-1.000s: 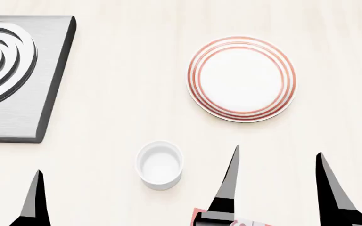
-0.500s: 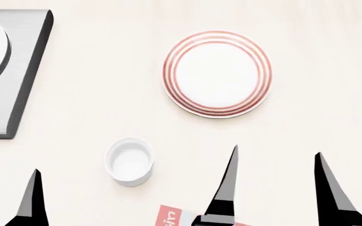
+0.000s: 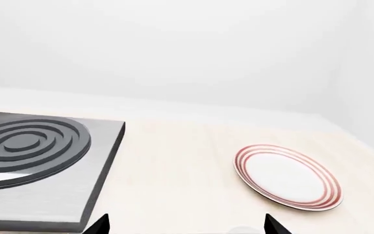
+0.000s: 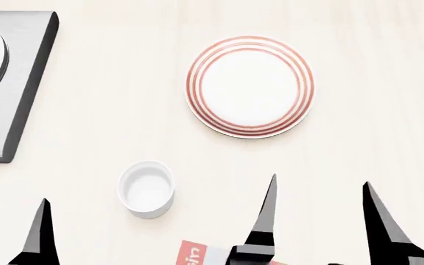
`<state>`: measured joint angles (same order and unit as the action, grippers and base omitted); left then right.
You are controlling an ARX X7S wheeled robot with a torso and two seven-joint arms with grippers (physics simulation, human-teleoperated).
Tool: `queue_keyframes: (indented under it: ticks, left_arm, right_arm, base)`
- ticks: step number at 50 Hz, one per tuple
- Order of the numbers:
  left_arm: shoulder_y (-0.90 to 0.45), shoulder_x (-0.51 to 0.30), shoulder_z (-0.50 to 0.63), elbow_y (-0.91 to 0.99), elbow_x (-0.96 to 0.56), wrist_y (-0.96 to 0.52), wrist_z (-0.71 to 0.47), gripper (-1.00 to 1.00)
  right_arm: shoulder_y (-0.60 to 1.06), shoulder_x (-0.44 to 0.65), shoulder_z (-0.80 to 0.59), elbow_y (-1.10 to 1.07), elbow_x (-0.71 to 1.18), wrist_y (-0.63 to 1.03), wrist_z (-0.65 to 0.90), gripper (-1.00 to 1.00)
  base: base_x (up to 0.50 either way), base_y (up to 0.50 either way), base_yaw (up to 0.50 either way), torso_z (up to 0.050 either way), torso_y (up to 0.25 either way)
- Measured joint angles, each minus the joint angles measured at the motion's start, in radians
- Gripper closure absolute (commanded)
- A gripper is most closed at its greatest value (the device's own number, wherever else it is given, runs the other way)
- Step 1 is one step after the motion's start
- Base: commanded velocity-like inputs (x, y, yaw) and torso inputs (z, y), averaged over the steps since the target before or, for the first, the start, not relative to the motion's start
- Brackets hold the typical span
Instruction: Pick the akita bowl on the cookies box and place it on the plate.
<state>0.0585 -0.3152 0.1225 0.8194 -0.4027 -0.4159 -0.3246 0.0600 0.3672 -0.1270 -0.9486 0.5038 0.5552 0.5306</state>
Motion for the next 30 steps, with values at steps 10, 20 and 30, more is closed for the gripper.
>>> queue_keyframes:
  ticks: [10, 20, 30]
  left_arm:
    - [-0.004, -0.005, -0.001, -0.014, -0.008, 0.005, -0.005, -1.0]
    - [-0.004, -0.01, 0.006, -0.018, -0.011, 0.009, -0.011, -1.0]
    - [-0.003, -0.015, 0.015, -0.019, -0.012, 0.011, -0.017, -1.0]
  right_arm:
    - [0.093, 0.236, -0.035, -0.062, 0.367, 0.019, 0.248, -1.0]
    - [0.329, 0.612, -0.498, -0.086, 0.545, -0.355, 0.508, -1.0]
    - [0.841, 0.78, -1.27, -0.094, 0.579, -0.708, 0.732, -1.0]
  base:
    - [0.0, 0.0, 0.0, 0.0, 0.0]
    - [0.0, 0.0, 0.0, 0.0, 0.0]
    - [0.0, 0.0, 0.0, 0.0, 0.0]
